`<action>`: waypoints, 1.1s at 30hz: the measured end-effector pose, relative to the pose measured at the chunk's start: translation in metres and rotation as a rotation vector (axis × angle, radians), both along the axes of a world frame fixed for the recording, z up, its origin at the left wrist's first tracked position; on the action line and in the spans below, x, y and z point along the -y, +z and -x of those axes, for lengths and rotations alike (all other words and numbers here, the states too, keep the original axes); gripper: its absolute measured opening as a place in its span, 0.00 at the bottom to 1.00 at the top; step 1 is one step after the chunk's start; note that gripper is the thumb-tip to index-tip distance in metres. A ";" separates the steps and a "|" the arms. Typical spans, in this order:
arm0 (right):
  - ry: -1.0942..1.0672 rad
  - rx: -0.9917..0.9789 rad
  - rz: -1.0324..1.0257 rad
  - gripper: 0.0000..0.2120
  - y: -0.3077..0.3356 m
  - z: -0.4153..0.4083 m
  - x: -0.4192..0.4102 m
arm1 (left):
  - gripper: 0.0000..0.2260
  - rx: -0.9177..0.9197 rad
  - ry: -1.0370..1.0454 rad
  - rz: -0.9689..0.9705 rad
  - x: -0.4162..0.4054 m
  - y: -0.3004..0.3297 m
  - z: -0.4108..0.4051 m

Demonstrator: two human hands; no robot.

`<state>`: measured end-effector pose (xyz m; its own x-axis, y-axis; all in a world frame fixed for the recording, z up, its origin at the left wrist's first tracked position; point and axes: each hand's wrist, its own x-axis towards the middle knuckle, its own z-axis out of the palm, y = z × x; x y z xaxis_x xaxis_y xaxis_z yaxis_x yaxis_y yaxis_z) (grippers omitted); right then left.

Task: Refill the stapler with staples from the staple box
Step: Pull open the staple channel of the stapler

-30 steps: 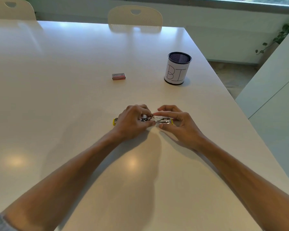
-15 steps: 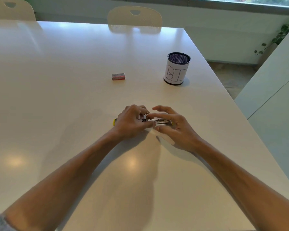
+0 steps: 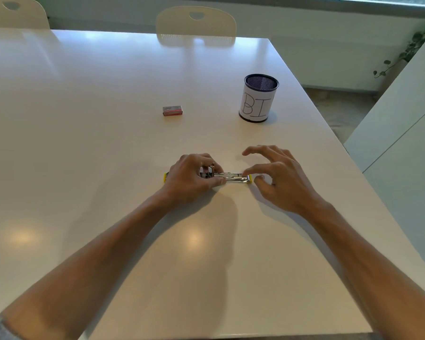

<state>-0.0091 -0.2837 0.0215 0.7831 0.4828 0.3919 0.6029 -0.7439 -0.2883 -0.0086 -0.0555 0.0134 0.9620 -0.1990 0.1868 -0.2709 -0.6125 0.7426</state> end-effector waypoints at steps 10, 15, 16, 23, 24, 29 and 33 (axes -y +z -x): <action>0.081 -0.091 -0.017 0.14 -0.006 0.002 -0.013 | 0.05 0.030 -0.013 0.014 0.000 0.002 0.003; 0.085 -0.134 -0.104 0.13 -0.005 0.001 -0.018 | 0.12 0.066 -0.010 0.022 -0.001 0.000 0.003; 0.083 -0.138 -0.129 0.12 -0.004 -0.001 -0.019 | 0.13 0.073 -0.011 0.018 -0.002 -0.001 0.002; 0.195 -0.246 -0.004 0.08 0.007 -0.020 -0.022 | 0.20 0.099 -0.068 0.029 -0.006 -0.005 -0.001; 0.214 -0.276 0.003 0.08 0.009 -0.022 -0.022 | 0.21 0.101 -0.082 0.036 -0.006 -0.005 -0.001; 0.281 -0.360 0.040 0.10 0.017 -0.030 -0.020 | 0.24 0.086 -0.110 0.052 -0.008 -0.003 0.000; 0.300 -0.412 0.086 0.11 0.018 -0.032 -0.021 | 0.26 0.094 -0.127 0.041 -0.009 -0.001 0.001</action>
<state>0.0230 -0.2627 0.0397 0.6862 0.7268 0.0290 0.6425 -0.5869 -0.4927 -0.0091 -0.0462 0.0124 0.9076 -0.3083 0.2850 -0.4135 -0.5384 0.7343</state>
